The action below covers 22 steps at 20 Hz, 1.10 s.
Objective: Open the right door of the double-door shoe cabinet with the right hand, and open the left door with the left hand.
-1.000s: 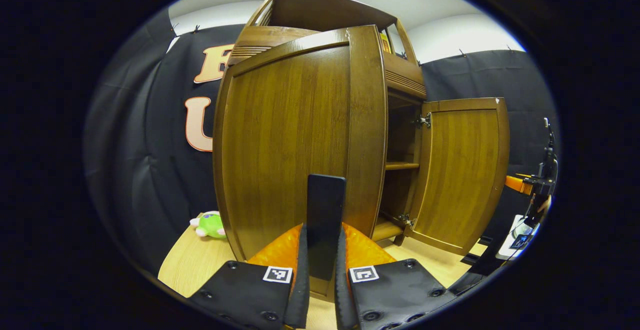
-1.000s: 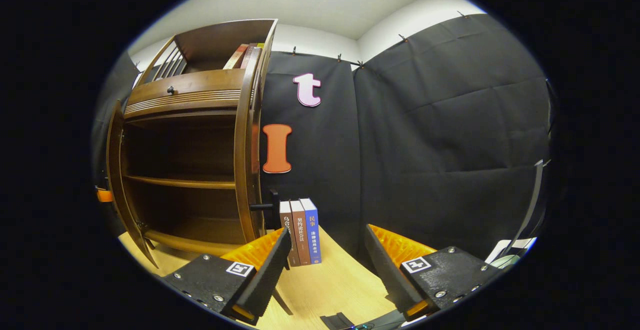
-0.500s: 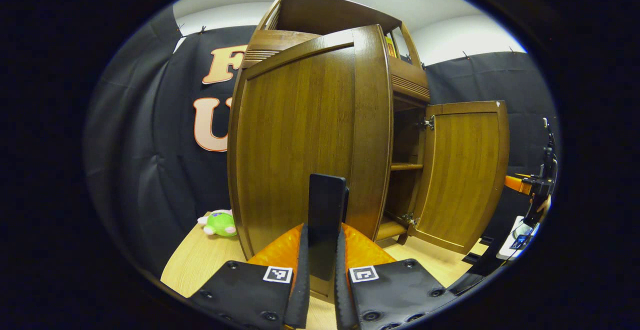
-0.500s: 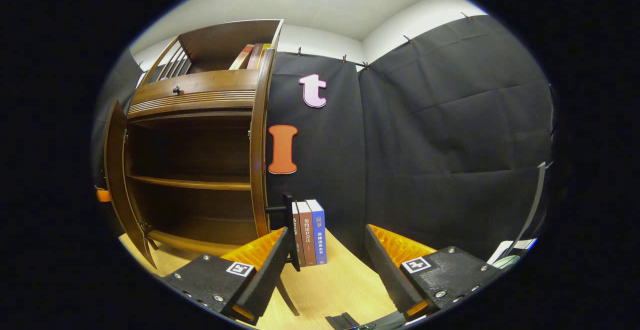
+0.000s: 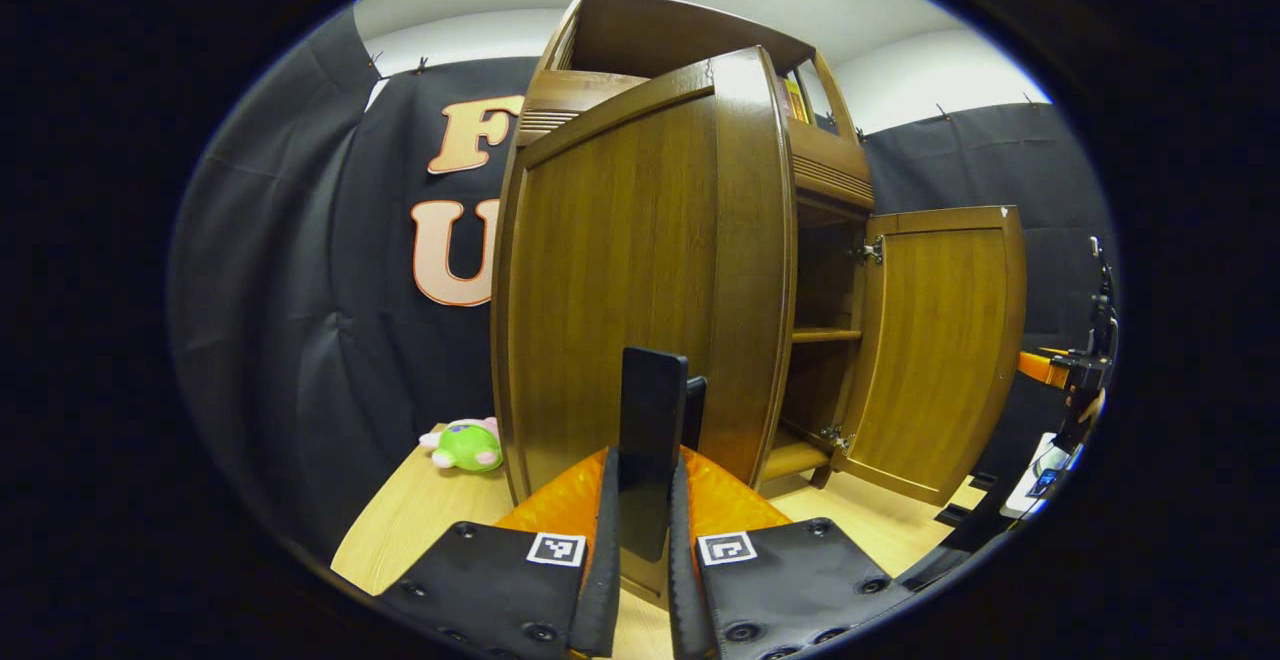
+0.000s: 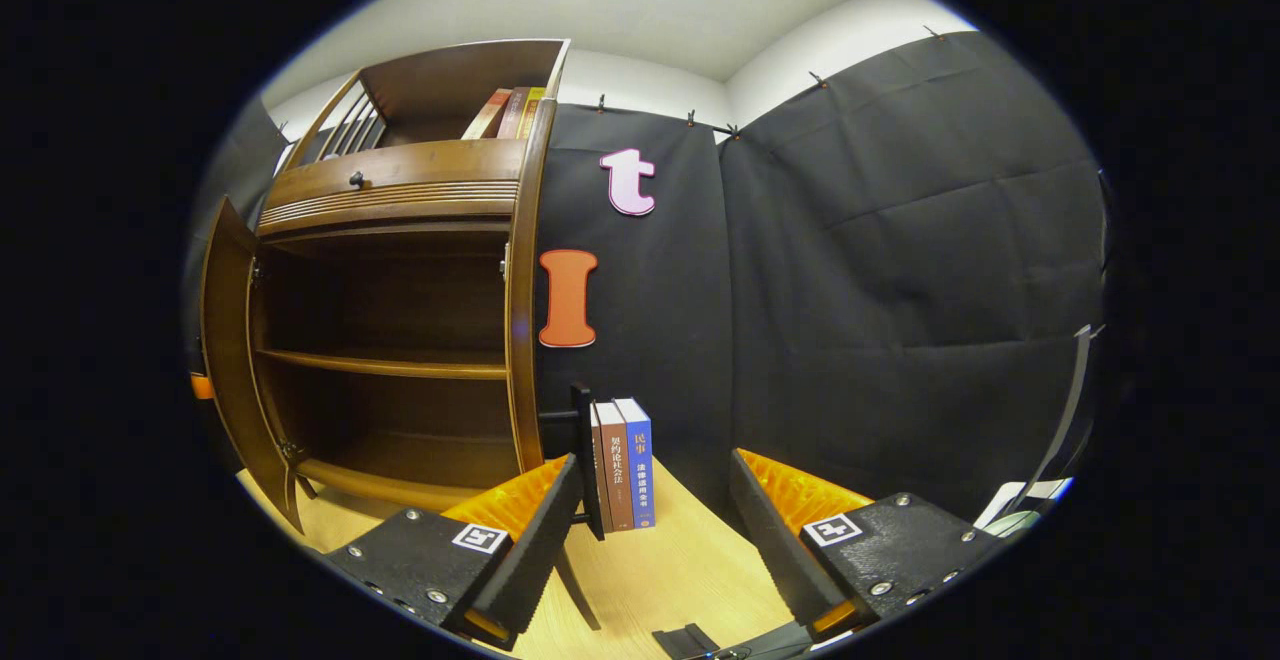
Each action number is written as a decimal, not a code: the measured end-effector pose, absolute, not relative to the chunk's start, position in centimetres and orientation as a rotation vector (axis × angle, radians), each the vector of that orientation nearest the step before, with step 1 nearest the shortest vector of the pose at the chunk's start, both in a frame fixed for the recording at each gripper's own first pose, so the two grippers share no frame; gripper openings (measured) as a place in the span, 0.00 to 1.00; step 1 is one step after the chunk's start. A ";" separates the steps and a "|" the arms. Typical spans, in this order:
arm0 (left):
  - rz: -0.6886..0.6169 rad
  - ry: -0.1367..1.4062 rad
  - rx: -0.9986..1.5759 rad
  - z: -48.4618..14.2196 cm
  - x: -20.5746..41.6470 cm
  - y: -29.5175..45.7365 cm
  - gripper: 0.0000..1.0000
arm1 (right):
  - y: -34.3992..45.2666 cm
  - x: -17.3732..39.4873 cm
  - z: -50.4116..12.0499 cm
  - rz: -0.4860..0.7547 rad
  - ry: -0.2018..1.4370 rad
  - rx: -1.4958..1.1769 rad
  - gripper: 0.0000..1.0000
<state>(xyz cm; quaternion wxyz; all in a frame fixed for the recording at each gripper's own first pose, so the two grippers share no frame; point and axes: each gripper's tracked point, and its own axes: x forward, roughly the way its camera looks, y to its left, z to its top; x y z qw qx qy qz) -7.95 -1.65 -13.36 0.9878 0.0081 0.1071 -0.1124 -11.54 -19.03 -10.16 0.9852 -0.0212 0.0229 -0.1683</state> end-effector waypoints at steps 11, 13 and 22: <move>-0.166 0.195 0.026 -13.2 -8.6 0.0 0.22 | -17.7 -11.5 -10.0 -0.322 0.044 -0.040 1.00; -0.147 0.192 0.032 -13.2 -8.6 0.2 0.22 | -17.6 -11.4 -9.8 -0.323 0.041 -0.042 1.00; -0.075 0.166 0.021 -12.8 -8.3 1.1 0.22 | -16.6 -11.6 -9.6 -0.310 0.036 -0.047 1.00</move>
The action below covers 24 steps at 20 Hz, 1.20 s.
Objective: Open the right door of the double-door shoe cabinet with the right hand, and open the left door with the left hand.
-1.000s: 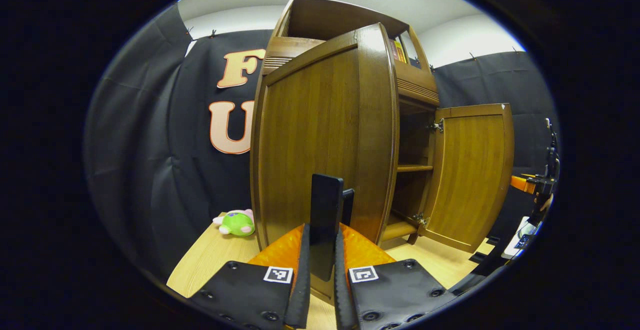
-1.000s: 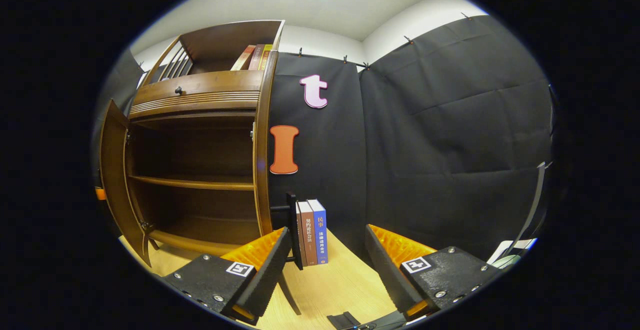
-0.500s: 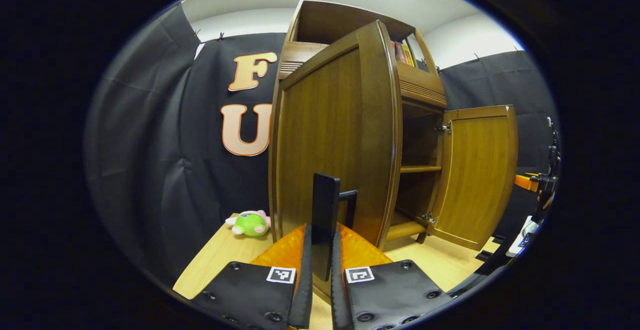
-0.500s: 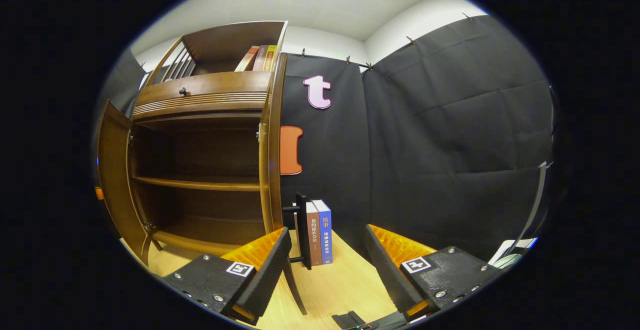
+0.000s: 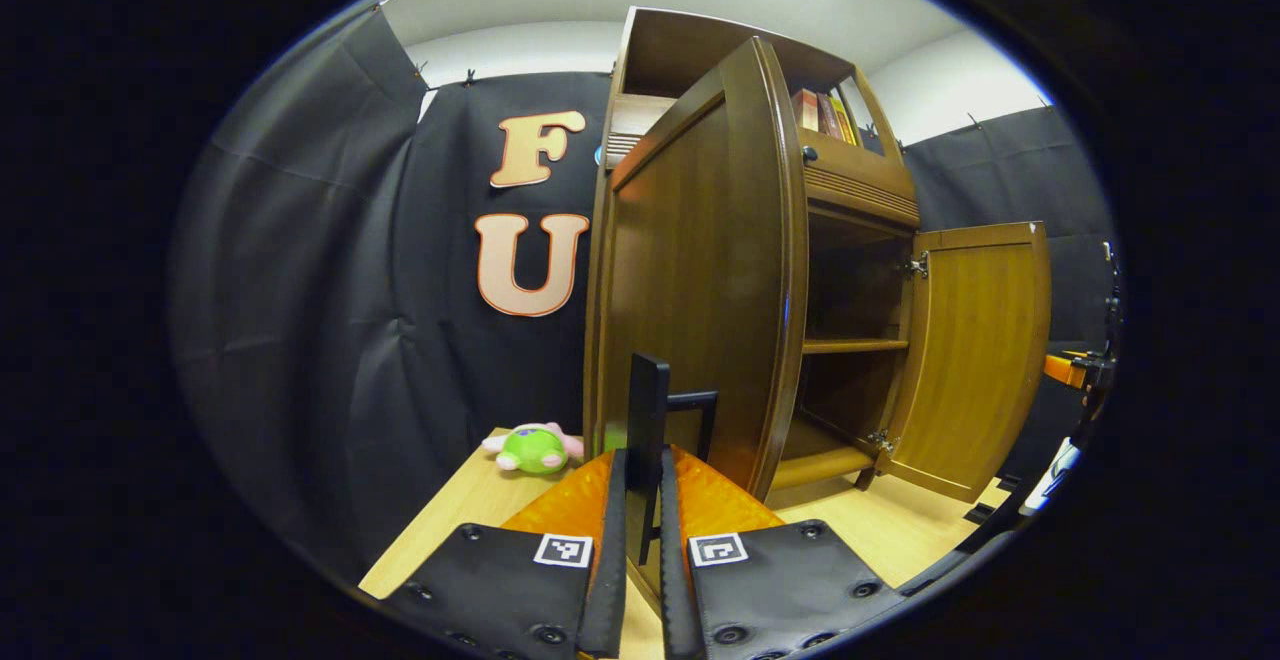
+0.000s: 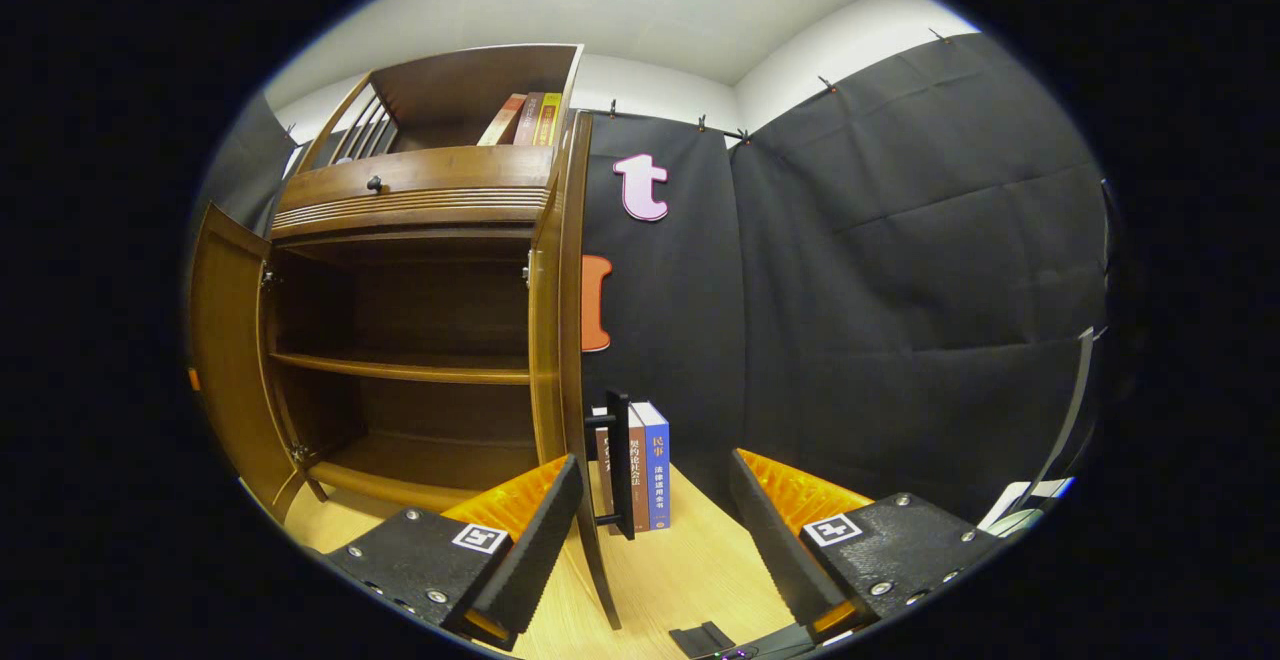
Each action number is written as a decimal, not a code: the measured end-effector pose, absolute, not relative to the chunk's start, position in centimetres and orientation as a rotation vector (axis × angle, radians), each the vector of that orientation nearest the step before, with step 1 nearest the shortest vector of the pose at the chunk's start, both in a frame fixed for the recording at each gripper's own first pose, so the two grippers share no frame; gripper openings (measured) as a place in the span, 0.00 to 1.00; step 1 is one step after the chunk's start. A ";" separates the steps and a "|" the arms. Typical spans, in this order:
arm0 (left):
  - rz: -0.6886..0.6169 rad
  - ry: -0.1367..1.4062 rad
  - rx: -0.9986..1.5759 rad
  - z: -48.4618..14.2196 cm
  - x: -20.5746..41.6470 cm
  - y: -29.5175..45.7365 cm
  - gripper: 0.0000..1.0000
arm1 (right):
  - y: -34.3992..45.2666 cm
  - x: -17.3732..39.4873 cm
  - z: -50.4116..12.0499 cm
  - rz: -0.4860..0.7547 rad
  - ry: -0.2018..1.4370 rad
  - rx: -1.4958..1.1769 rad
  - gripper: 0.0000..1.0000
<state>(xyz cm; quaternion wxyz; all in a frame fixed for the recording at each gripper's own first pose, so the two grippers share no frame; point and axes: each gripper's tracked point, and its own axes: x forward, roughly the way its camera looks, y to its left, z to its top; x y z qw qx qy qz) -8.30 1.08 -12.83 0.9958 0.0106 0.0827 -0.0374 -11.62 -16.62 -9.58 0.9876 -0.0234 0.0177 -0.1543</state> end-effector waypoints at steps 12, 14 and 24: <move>0.083 0.046 -0.066 -10.9 -7.5 2.6 0.15 | -15.6 -10.5 -9.2 -0.281 0.034 -0.043 1.00; 0.074 0.045 -0.079 -10.9 -7.5 2.3 0.14 | -15.4 -10.4 -8.9 -0.276 0.035 -0.044 1.00; 0.120 0.085 -0.011 -9.5 -6.2 -1.5 0.16 | -15.2 -9.8 -7.3 -0.240 0.019 -0.035 0.92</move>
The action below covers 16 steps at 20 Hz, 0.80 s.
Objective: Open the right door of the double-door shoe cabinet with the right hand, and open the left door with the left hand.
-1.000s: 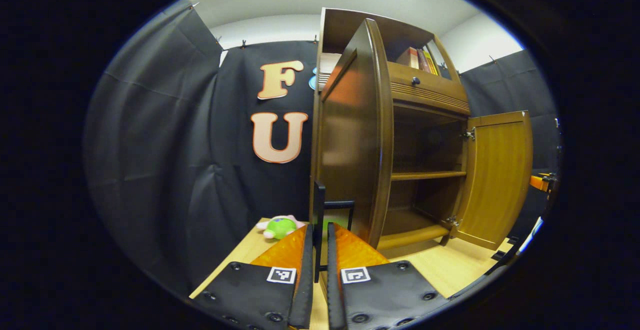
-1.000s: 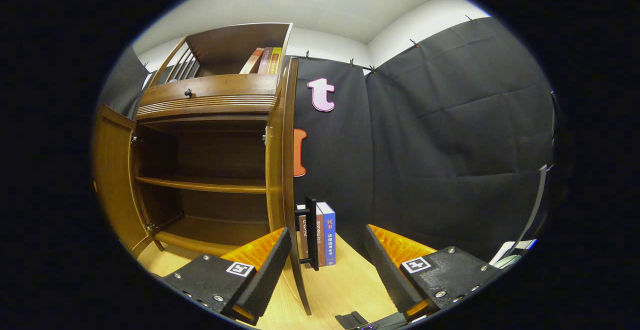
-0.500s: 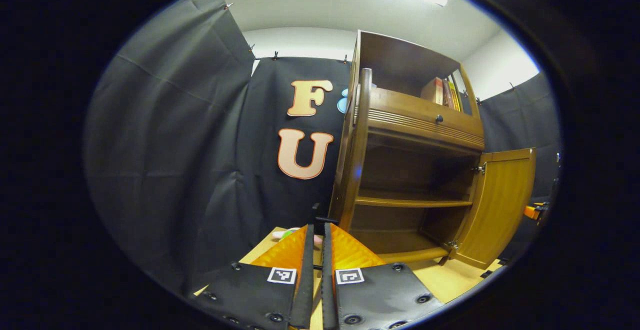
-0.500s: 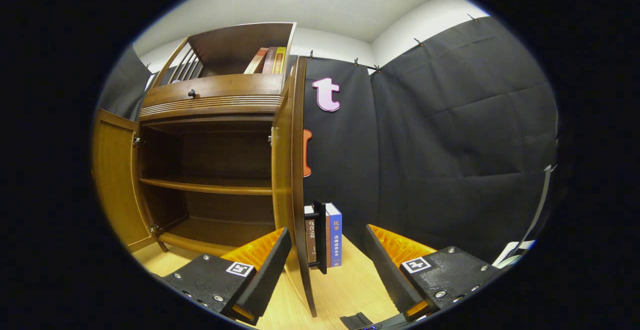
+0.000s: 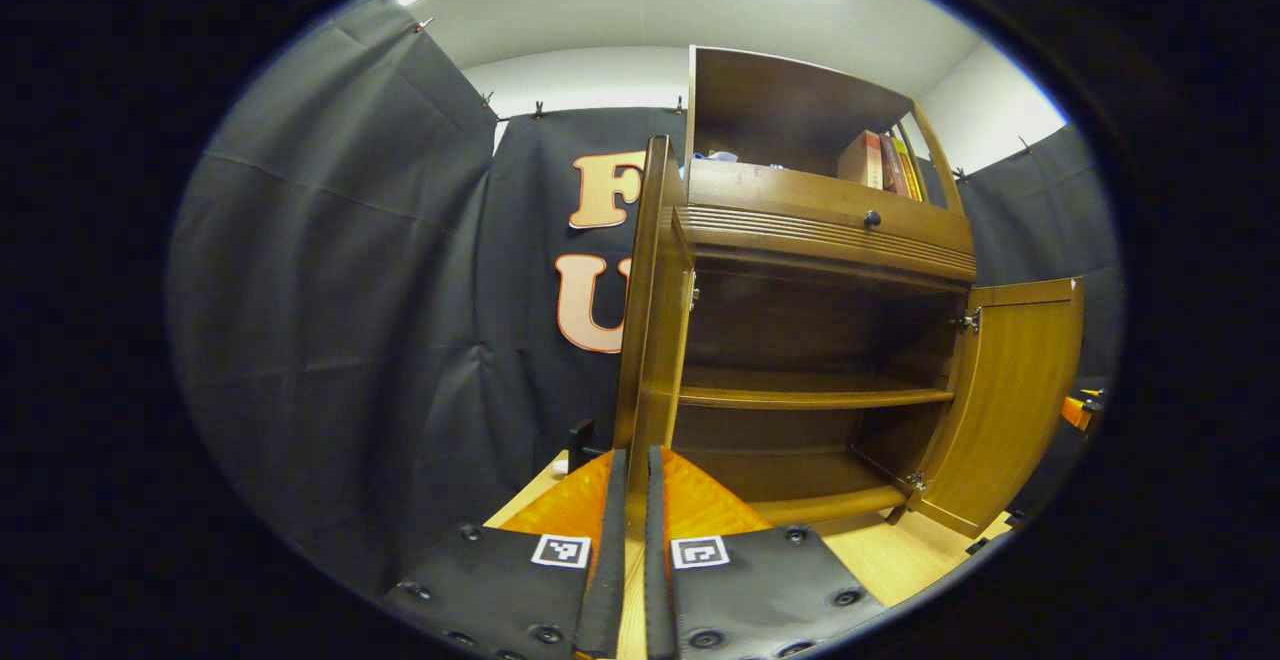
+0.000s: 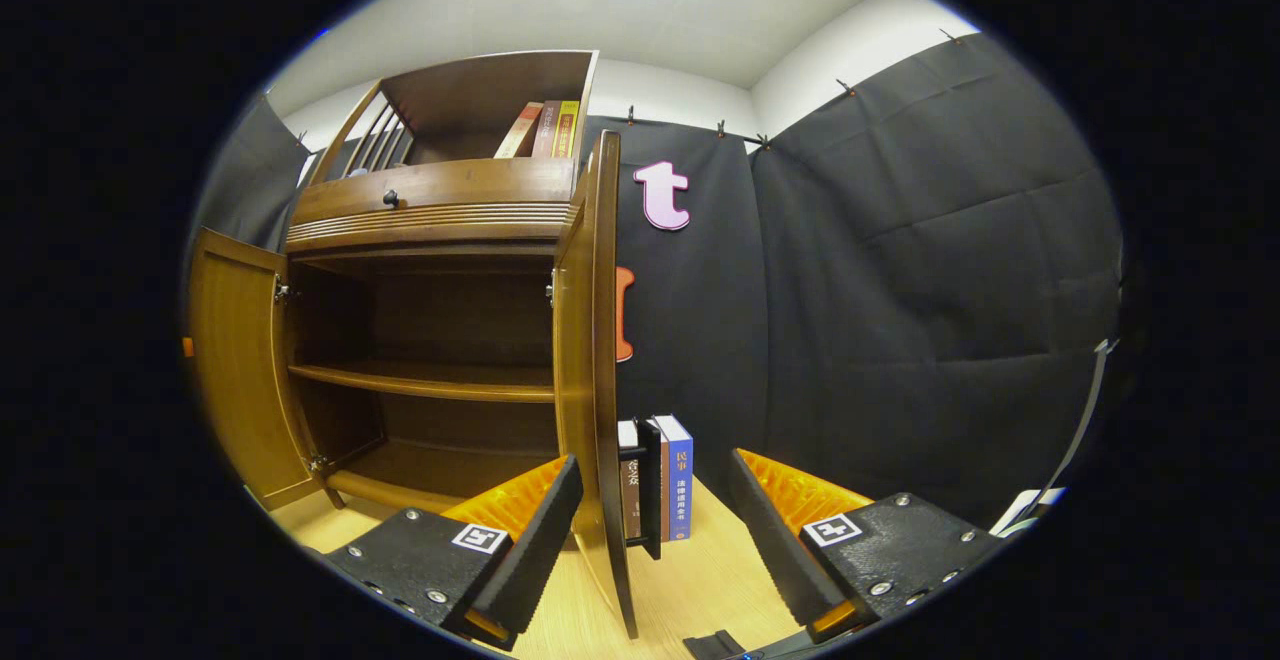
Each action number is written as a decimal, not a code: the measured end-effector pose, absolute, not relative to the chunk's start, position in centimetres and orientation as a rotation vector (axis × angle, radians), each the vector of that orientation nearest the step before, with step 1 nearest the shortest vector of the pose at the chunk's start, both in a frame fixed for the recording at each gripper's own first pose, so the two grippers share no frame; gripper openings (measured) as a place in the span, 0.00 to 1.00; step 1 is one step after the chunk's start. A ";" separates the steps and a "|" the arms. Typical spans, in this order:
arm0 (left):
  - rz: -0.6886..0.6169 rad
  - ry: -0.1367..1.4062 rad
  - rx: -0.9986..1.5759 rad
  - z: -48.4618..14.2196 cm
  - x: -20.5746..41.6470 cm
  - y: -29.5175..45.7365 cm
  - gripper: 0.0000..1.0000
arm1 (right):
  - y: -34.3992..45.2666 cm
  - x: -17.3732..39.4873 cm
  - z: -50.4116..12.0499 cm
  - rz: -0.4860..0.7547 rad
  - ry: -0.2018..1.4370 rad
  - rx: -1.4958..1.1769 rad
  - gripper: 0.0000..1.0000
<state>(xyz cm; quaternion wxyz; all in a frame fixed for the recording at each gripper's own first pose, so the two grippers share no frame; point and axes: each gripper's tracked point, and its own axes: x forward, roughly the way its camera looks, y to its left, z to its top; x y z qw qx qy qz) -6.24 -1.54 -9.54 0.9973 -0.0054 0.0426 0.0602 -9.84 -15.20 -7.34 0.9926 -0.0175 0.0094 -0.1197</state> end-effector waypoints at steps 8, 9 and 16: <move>0.047 0.079 0.026 -8.5 -5.3 -6.9 0.48 | -15.9 -9.7 -5.8 -0.220 0.015 -0.048 1.00; 0.030 0.076 0.022 -8.4 -4.9 -7.5 0.54 | -15.9 -9.6 -5.7 -0.215 0.018 -0.047 0.81; 0.002 0.027 0.028 -7.1 -2.1 -10.6 0.94 | -15.9 -9.1 -5.2 -0.173 0.029 -0.048 0.92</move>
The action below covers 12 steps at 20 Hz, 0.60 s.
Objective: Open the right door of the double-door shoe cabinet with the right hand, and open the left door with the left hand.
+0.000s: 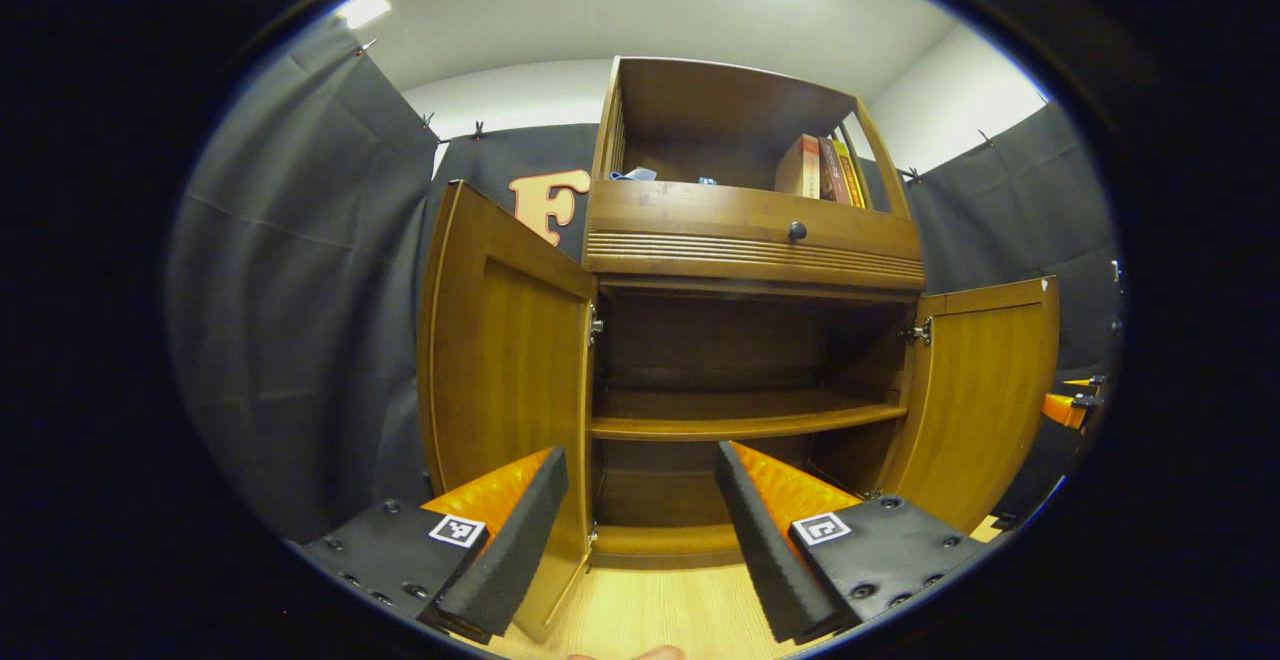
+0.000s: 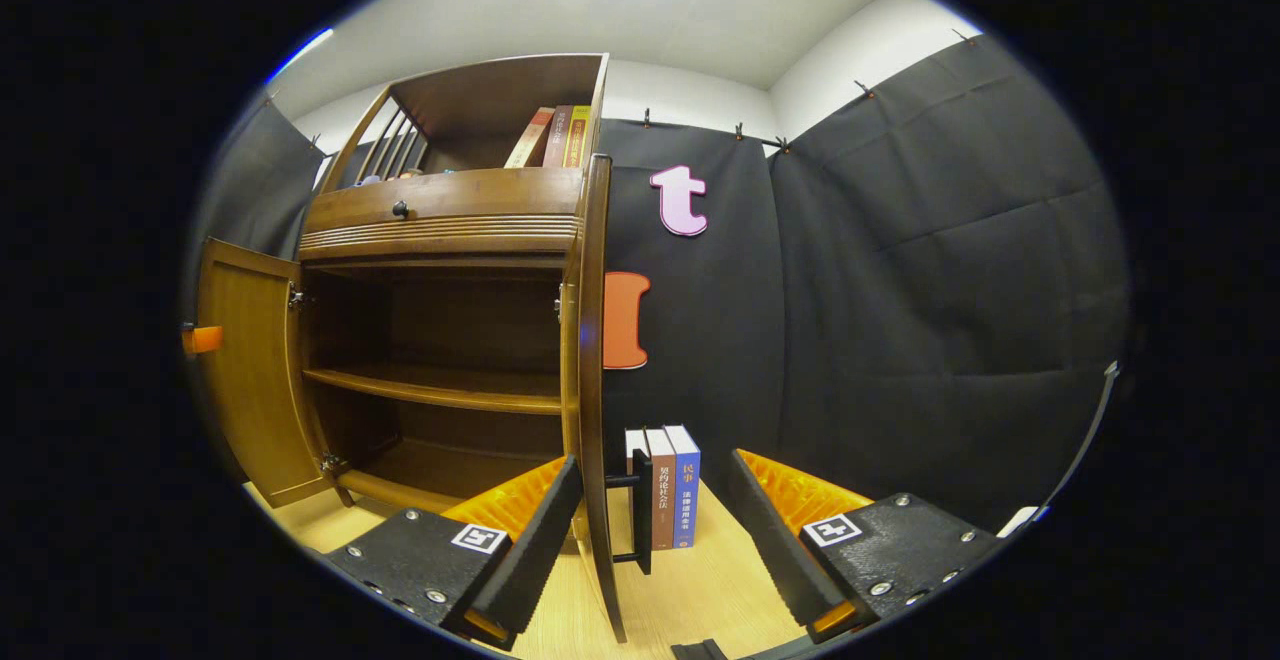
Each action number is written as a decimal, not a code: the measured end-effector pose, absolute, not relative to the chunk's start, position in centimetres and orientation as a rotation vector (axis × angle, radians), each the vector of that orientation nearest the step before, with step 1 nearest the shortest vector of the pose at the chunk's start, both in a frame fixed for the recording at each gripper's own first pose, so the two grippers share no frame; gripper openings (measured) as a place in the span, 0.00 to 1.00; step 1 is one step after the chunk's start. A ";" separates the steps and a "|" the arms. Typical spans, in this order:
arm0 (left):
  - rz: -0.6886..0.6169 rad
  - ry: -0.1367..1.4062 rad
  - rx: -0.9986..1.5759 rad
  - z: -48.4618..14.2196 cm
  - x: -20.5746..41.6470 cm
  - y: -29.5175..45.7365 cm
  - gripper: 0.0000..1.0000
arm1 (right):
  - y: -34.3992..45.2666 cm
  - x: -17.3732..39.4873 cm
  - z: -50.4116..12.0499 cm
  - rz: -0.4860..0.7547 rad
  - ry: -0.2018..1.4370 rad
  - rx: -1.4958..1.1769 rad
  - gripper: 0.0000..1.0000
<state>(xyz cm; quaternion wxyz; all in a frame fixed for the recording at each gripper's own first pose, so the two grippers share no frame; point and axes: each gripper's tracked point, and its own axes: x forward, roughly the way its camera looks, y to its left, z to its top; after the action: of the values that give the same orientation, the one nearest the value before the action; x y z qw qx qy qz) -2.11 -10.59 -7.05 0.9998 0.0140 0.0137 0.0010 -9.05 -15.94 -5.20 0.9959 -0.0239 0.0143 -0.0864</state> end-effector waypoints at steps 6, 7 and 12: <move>-0.008 0.018 0.039 -7.0 -0.4 -12.2 0.96 | -16.0 -8.5 -4.8 -0.158 0.025 -0.026 0.94; -0.009 0.017 0.043 -7.0 -0.3 -12.4 0.96 | -16.1 -8.4 -4.7 -0.159 0.024 -0.026 1.00; -0.007 0.006 0.046 -6.5 0.0 -12.6 0.96 | -15.9 -8.4 -4.4 -0.160 0.016 -0.026 0.94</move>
<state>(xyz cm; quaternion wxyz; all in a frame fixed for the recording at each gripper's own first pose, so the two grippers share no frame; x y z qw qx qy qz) 0.03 -12.56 -6.54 0.9997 0.0229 0.0031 -0.0037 -8.43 -15.86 -4.42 0.9967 -0.0132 0.0081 -0.0798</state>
